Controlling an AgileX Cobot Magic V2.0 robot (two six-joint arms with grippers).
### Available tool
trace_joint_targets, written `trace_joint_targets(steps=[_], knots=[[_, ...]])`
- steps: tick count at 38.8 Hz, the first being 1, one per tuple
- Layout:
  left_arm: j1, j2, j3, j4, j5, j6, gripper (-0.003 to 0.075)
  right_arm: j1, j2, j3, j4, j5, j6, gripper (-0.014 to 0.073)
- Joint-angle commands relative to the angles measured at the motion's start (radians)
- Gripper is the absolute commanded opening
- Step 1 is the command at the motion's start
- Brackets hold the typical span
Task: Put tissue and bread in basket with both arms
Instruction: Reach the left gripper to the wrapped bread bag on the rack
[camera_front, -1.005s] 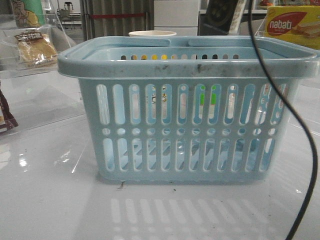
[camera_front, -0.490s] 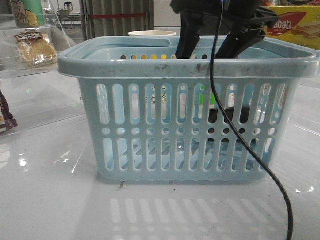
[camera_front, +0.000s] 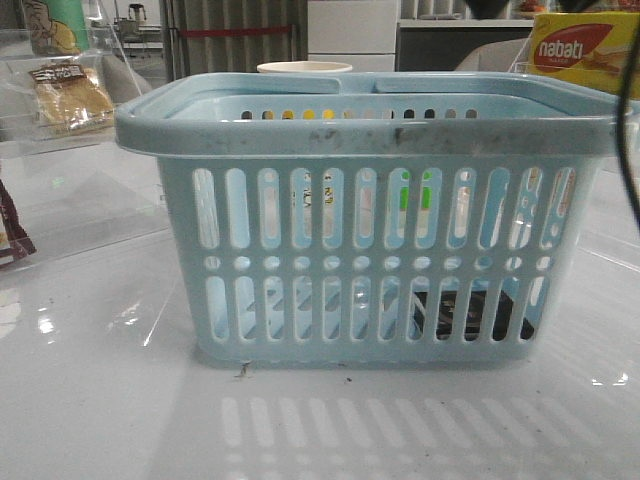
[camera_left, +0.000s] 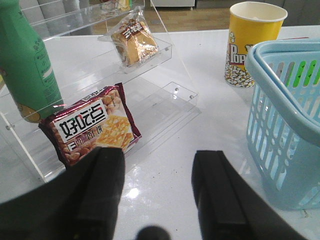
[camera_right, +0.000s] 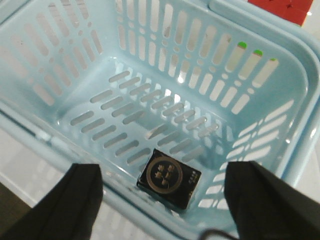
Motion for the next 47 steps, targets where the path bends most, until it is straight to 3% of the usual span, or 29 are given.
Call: trace_joint_targets(steps=[1,10,21,33,47], knots=[[0.001,0.013,-0.028,-0.014,-0.081,-0.010,0.0384,-0.001,-0.114,0.055,-0.018,-0.076,-0.013,0.0605],[0.001,0.121,-0.081,-0.011,-0.103,-0.010,0.0584,-0.001,-0.269,0.168,-0.019,-0.053,-0.011,0.0605],[0.001,0.554,-0.299,-0.013,-0.110,-0.010,0.0583,-0.001,-0.257,0.168,-0.019,-0.035,-0.011,0.0605],[0.005,1.103,-0.671,-0.015,-0.186,-0.010,0.0582,-0.001,-0.257,0.168,-0.019,-0.035,-0.011,0.0605],[0.027,1.503,-1.081,-0.084,-0.221,-0.010,0.0582,-0.001,-0.257,0.168,-0.019,-0.035,-0.011,0.0605]])
